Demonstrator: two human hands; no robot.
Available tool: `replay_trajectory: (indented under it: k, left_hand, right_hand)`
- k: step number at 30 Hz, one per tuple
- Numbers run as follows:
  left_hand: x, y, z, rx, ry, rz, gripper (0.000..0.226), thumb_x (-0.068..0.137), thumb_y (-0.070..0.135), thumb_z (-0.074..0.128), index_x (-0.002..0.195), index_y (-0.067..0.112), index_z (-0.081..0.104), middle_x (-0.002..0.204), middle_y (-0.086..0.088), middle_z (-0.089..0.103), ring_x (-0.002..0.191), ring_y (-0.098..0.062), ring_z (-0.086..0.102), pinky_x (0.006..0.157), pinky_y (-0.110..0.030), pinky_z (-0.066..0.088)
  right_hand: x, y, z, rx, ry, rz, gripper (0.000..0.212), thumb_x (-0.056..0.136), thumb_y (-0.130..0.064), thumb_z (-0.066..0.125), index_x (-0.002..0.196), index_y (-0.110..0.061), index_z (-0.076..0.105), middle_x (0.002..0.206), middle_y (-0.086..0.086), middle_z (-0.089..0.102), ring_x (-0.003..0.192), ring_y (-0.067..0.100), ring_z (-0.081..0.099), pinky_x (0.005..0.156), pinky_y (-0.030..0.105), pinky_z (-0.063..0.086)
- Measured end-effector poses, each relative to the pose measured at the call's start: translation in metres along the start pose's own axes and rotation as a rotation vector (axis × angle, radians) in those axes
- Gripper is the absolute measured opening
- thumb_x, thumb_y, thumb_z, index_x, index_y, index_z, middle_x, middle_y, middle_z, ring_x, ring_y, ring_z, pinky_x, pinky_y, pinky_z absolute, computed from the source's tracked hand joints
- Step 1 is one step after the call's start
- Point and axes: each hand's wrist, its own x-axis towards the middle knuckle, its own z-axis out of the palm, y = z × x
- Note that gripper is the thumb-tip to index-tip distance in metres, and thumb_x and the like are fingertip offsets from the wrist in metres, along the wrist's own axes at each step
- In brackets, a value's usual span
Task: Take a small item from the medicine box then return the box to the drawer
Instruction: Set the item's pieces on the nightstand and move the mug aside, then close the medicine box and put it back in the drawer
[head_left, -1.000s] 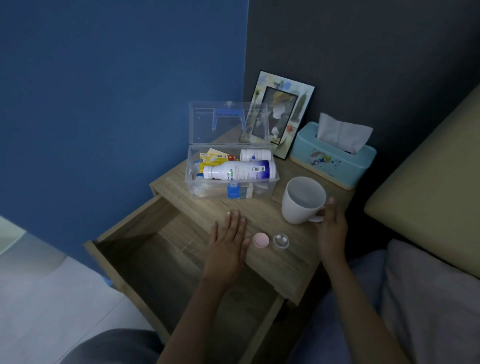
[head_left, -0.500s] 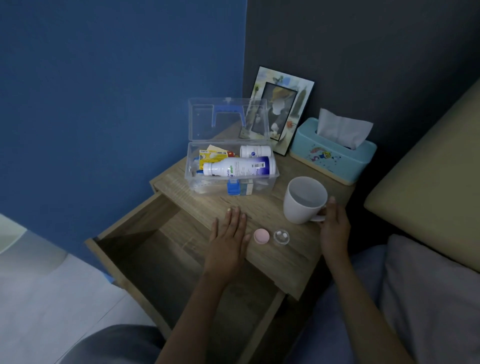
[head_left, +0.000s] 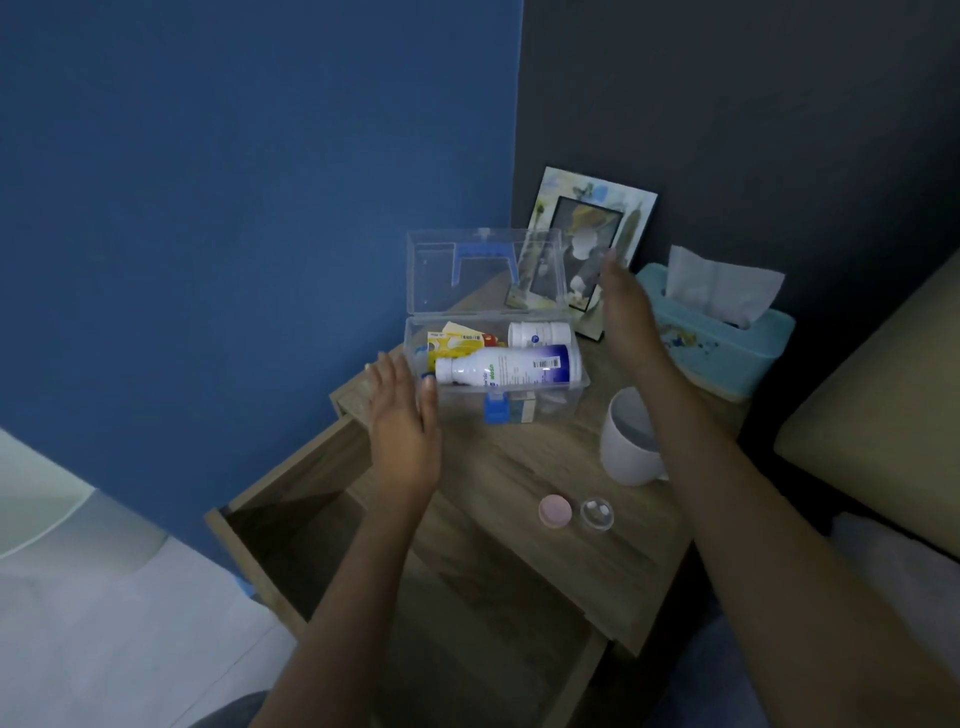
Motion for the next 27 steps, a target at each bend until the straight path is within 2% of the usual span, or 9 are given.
replay_trajectory:
  k: [3, 7, 10, 14, 19, 21, 24, 25, 27]
  left_hand:
    - [0.017, -0.007, 0.002, -0.004, -0.068, -0.079, 0.064, 0.1, 0.046, 0.024, 0.152, 0.01, 0.015, 0.162, -0.007, 0.012, 0.15, -0.019, 0.004, 0.122, -0.038, 0.009]
    - [0.027, -0.008, 0.006, -0.078, -0.139, -0.103, 0.064, 0.1, 0.045, 0.026, 0.152, 0.008, 0.018, 0.16, -0.009, 0.021, 0.148, -0.021, 0.017, 0.121, -0.035, 0.016]
    - [0.029, -0.007, 0.008, -0.111, -0.126, -0.13, 0.063, 0.1, 0.045, 0.026, 0.151, 0.008, 0.021, 0.158, -0.01, 0.027, 0.146, -0.023, 0.023, 0.12, -0.036, 0.021]
    - [0.029, -0.005, 0.01, -0.136, -0.098, -0.137, 0.062, 0.101, 0.045, 0.025, 0.151, 0.009, 0.024, 0.157, -0.009, 0.03, 0.146, -0.022, 0.024, 0.12, -0.034, 0.02]
    - [0.028, 0.0, 0.01, -0.311, -0.046, -0.209, 0.065, 0.098, 0.053, 0.024, 0.15, 0.014, 0.026, 0.157, -0.005, 0.031, 0.145, -0.019, 0.025, 0.111, -0.026, 0.02]
    - [0.028, 0.003, 0.01, -0.381, -0.02, -0.228, 0.066, 0.097, 0.054, 0.024, 0.151, 0.015, 0.024, 0.158, -0.003, 0.029, 0.146, -0.018, 0.025, 0.107, -0.022, 0.019]
    - [0.031, 0.007, 0.008, -0.459, 0.024, -0.245, 0.068, 0.096, 0.056, 0.024, 0.151, 0.016, 0.025, 0.157, -0.003, 0.032, 0.144, -0.016, 0.029, 0.107, -0.022, 0.021]
    - [0.032, 0.009, 0.007, -0.492, 0.041, -0.254, 0.069, 0.095, 0.057, 0.024, 0.15, 0.015, 0.028, 0.155, -0.004, 0.035, 0.142, -0.016, 0.032, 0.107, -0.022, 0.024]
    - [0.034, 0.012, 0.006, -0.538, 0.06, -0.282, 0.073, 0.093, 0.062, 0.025, 0.148, 0.015, 0.031, 0.151, -0.003, 0.041, 0.138, -0.016, 0.038, 0.105, -0.024, 0.029]
  right_hand:
    - [0.042, 0.009, 0.029, -0.241, -0.119, -0.013, 0.059, 0.102, -0.048, 0.022, 0.146, -0.012, 0.038, 0.151, 0.013, 0.039, 0.137, 0.026, 0.039, 0.106, 0.029, 0.028]
    - [0.071, 0.024, 0.044, -0.385, -0.192, 0.122, 0.06, 0.102, -0.046, 0.024, 0.15, -0.011, 0.03, 0.146, 0.024, 0.043, 0.112, 0.023, 0.05, 0.095, 0.034, 0.035]
    - [0.077, 0.023, 0.049, -0.23, -0.122, 0.243, 0.07, 0.097, -0.056, 0.03, 0.143, -0.005, 0.041, 0.145, 0.02, 0.046, 0.127, 0.029, 0.049, 0.105, 0.037, 0.037]
    - [0.072, 0.011, 0.042, 0.094, 0.008, 0.28, 0.075, 0.088, -0.069, 0.034, 0.131, -0.011, 0.053, 0.139, 0.013, 0.051, 0.118, 0.025, 0.055, 0.11, 0.039, 0.037]
    - [0.033, 0.003, 0.032, 0.351, 0.056, 0.198, 0.082, 0.085, -0.074, 0.032, 0.146, -0.02, 0.039, 0.155, 0.009, 0.035, 0.138, 0.025, 0.039, 0.115, 0.045, 0.031]
    - [0.009, 0.008, 0.033, 0.299, 0.1, 0.172, 0.077, 0.081, -0.076, 0.036, 0.137, -0.024, 0.051, 0.143, 0.009, 0.051, 0.126, 0.024, 0.051, 0.109, 0.044, 0.038]
    - [-0.021, 0.019, 0.036, 0.308, 0.19, 0.16, 0.047, 0.08, -0.069, 0.047, 0.086, -0.03, 0.073, 0.096, 0.002, 0.071, 0.099, 0.027, 0.067, 0.09, 0.045, 0.051]
    - [-0.027, 0.026, 0.038, 0.314, 0.228, 0.142, 0.042, 0.083, -0.062, 0.05, 0.081, -0.028, 0.073, 0.097, 0.003, 0.073, 0.098, 0.026, 0.068, 0.089, 0.044, 0.053]
    - [-0.035, 0.039, 0.041, 0.255, 0.284, 0.082, 0.035, 0.09, -0.046, 0.053, 0.099, -0.019, 0.074, 0.106, 0.004, 0.073, 0.094, 0.017, 0.069, 0.081, 0.033, 0.056]
